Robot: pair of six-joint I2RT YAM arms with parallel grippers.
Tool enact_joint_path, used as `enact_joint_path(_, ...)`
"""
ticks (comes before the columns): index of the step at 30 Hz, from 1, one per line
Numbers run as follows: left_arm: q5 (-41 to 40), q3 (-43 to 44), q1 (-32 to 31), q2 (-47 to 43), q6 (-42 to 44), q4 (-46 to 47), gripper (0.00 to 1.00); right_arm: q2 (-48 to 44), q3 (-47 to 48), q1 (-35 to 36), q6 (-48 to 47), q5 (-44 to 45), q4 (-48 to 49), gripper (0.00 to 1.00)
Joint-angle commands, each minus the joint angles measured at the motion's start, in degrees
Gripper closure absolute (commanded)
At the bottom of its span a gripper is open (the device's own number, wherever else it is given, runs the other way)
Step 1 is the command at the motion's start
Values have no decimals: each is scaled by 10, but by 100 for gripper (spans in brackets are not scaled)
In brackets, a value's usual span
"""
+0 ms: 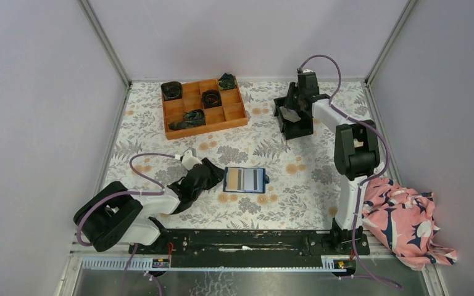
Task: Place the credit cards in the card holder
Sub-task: Pick up the credit card from the storage box.
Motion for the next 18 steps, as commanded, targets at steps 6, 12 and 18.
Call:
enact_joint_path(6, 8, -1, 5, -8, 6, 0, 46, -73, -38, 9, -3, 20, 5, 81)
enact_joint_path(12, 10, 10, 5, -10, 10, -2, 45, -111, -52, 22, -35, 84, -12, 92)
enact_joint_path(18, 12, 35, 5, -15, 23, -10, 45, -168, -94, 35, -65, 154, -10, 100)
